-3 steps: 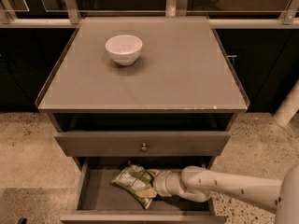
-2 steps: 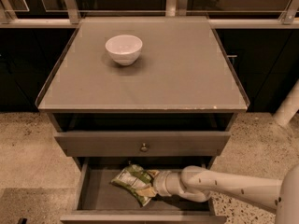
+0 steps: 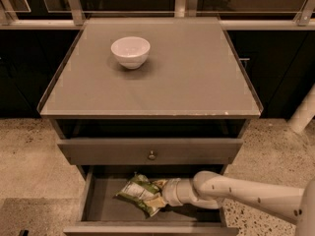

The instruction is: Pick green jalapeno chip bag from middle drawer and place on counter

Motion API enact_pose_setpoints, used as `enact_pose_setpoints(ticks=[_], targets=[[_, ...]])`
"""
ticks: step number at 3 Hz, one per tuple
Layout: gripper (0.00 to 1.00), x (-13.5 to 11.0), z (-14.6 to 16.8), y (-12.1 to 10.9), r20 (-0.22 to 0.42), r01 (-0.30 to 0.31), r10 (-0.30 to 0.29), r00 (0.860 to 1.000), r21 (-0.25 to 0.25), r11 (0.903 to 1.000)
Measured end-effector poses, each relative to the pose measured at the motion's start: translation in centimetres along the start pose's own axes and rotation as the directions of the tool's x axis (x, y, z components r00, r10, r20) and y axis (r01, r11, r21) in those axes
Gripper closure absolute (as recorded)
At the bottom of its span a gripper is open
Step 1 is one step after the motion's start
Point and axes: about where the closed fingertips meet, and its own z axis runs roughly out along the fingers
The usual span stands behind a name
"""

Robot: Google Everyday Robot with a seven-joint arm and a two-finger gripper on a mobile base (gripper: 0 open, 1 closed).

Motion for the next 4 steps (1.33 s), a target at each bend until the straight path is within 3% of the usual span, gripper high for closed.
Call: enact_pose_setpoints(ticks=[1,2,3,4], targets=[[1.0,-2.0,-5.0,1.7,0.025,0.033,-0.032,0.999,-0.039,0.9987],[1.0,-3.2,-10.2,2.9,0.032,0.026,-0.026,0.999,-0.016,0.9995],[1.0,-4.0,-15.1,3.5,0.068,0.006,-0.009,0.998,0.042,0.9991],[1.0,-4.0,-15.1,3.5,0.068,0.006,-0.009,0.998,0.042,0.9991]])
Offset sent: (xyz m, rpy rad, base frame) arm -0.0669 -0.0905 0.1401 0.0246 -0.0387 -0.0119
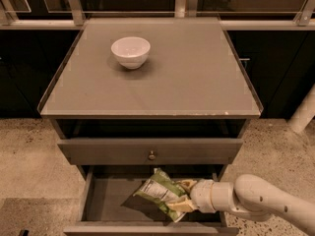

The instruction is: Pick green jalapeno chip bag from middle drawer and place on counter

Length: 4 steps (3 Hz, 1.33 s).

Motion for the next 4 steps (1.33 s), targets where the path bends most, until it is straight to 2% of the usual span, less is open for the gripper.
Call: enact_pose_setpoints(ticks=[1,2,3,4], targets=[[1.0,-2.1,-1.3,0.0,0.055,0.048,-0.046,0.997,-0.032,0.9984],[1.0,-7.3,-4.7,1.0,0.137,0.167,-0.16,0.978,-0.046,0.9848],[1.0,-11.6,-8.5,2.1,0.201,0.269,-0.26,0.944,-0.019,0.9629],[1.0,-11.7,-8.5,2.1,0.201,0.269,-0.26,0.944,-0.019,0.9629]])
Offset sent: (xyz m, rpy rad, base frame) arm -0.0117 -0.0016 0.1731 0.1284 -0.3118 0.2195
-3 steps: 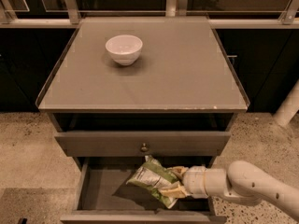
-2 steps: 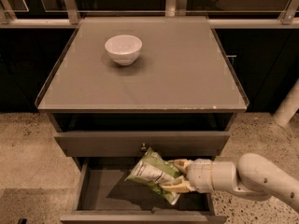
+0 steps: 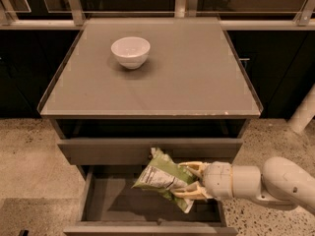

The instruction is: Pick green jalapeno chip bag from middle drawer and place on counter

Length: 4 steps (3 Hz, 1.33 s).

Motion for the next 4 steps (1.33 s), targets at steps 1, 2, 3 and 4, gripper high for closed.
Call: enact_pose_setpoints(ticks=[1,2,3,4], targets=[[1.0,-2.2,-0.6,-0.2,-0.058,0.048,-0.048,0.997,0.006,0.9988],[1.0,-8.0,-1.0,-1.3,-0.142,0.139,-0.143,0.98,-0.035,0.9897],[1.0,-14.2,-2.3,-2.4,-0.201,0.211,-0.226,0.953,-0.091,0.9732],[1.0,-14.2,-2.3,-2.4,-0.201,0.211,-0.226,0.953,-0.091,0.9732]])
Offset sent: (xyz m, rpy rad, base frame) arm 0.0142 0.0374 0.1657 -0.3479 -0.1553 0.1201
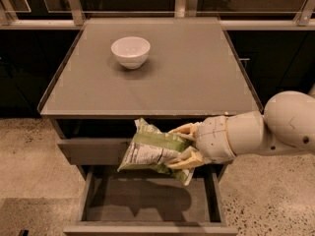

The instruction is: Pick green jalapeno chip bag from middle drawer and place on counter

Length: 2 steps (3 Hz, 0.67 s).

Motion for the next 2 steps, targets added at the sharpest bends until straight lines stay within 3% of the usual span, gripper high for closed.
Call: enact_pose_setpoints(ticks=[1,2], targets=[[1.0,-0.9,-2.1,-1.8,-0.003,0.011,-0.01,1.0,0.054,0.9985],[1.0,-2.9,-5.2,-5.2,-0.059,0.044,-0.039,0.998,0.084,0.9955]])
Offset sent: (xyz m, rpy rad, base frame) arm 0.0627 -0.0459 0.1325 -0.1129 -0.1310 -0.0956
